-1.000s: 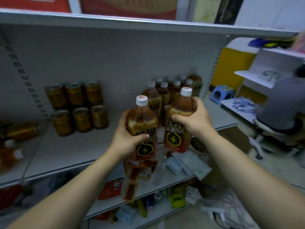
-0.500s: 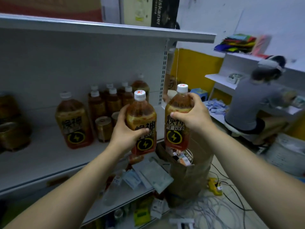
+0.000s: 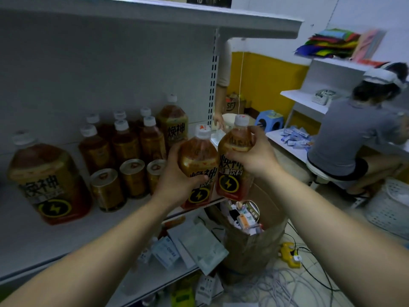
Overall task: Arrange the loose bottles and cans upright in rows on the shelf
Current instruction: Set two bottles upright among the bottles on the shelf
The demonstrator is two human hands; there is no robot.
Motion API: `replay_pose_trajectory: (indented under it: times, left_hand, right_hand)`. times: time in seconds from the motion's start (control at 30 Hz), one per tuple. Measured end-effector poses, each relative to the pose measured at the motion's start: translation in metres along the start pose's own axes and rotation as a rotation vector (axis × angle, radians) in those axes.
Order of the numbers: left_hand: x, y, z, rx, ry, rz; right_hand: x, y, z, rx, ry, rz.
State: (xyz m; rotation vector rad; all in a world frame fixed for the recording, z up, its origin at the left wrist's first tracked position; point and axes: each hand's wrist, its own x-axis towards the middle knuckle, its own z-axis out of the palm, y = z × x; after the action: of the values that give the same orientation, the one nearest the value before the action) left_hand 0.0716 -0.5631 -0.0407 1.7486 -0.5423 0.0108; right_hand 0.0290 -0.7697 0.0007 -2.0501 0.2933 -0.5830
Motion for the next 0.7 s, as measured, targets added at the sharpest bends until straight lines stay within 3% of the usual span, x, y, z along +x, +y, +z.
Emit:
replay_pose_trajectory:
  times: [0.2, 0.47, 0.7]
  left_hand:
    - [0.023, -0.010, 0.004, 0.141, 0.020, -0.009]
    - [0.036, 0.006, -0.011, 0.783, 0.073, 0.055]
    - [0.066, -0.005, -0.008, 1.107, 0.225, -0.024]
  right_hand:
    - [0.042, 0.019, 0.009, 0.015, -0.129, -0.027]
    - [0.089, 0.027, 0.028, 0.099, -0.360, -0.133]
    - [0.125, 0.044, 0.036, 0.102, -0.515, -0.241]
